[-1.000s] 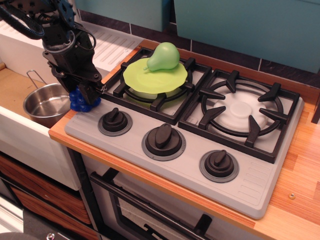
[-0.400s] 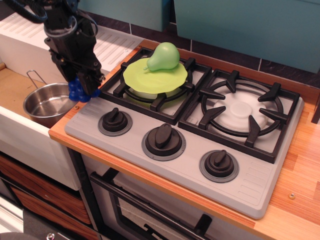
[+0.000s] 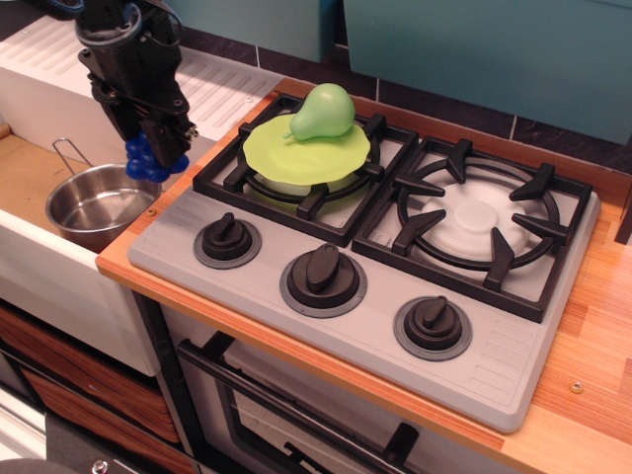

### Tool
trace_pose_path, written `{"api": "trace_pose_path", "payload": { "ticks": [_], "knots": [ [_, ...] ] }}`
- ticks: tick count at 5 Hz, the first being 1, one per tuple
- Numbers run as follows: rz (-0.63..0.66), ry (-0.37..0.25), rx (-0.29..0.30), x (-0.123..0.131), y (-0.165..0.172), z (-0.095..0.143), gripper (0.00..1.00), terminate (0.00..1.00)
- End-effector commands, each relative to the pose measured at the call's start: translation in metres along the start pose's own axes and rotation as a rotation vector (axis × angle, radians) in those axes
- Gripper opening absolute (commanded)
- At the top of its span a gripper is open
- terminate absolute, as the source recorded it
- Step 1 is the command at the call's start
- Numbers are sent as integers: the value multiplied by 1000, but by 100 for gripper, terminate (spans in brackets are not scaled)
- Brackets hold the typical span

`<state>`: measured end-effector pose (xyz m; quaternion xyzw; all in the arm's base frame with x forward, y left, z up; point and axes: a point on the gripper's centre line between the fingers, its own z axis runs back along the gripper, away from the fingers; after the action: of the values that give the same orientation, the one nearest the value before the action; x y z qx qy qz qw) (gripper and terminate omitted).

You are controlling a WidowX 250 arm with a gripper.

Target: Put pear on plate and blueberry in pot or pan in sink

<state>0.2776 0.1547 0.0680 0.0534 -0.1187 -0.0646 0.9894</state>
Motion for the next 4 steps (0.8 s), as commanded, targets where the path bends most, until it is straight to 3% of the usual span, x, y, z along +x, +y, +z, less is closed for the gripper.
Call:
{"api": "trace_pose_path", "payload": {
  "ticks": [1,4],
  "knots": [
    [-50,-77,28,14,41,4,0,0],
    [-104,-82,11,17,89,-9,0,0]
  ]
}}
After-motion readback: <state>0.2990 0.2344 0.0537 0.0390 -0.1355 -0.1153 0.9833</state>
